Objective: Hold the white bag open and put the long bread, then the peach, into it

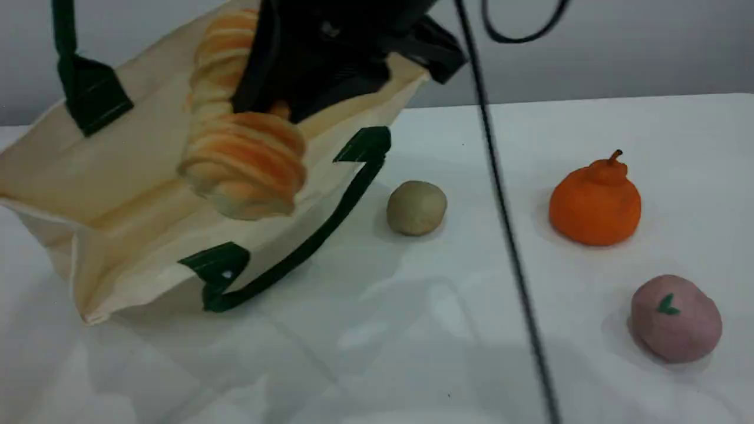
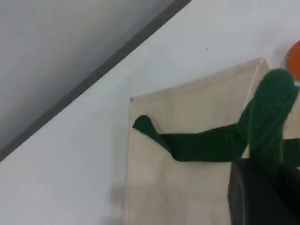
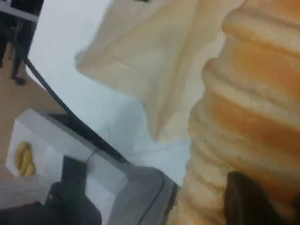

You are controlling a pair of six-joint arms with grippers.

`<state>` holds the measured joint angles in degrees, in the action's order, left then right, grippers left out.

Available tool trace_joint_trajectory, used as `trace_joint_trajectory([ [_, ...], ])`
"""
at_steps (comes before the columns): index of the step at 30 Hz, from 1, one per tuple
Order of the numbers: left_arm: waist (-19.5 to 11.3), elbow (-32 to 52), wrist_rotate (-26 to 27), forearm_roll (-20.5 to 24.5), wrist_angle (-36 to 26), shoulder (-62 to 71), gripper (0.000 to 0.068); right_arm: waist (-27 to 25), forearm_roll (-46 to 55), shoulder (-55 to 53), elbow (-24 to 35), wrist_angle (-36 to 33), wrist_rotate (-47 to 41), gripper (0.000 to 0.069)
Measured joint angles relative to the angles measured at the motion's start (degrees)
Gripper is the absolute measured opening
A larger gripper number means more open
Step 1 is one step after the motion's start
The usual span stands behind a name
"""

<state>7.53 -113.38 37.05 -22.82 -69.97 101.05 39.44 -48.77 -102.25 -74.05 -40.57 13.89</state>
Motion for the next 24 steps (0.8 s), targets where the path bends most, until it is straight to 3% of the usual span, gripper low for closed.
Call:
trace_joint_trajectory([
  [10,0.00,0.00,0.00,-0.06,0.00,0.00,0.0093,-0.06,-1.02,-12.17,-11.19,1.95,-1.05,0.0085],
  [24,0.00,0.06,0.00,-0.47,0.00,0.00,0.0093,-4.81,-9.52,-16.91,-11.53,8.43,-1.43,0.0083],
])
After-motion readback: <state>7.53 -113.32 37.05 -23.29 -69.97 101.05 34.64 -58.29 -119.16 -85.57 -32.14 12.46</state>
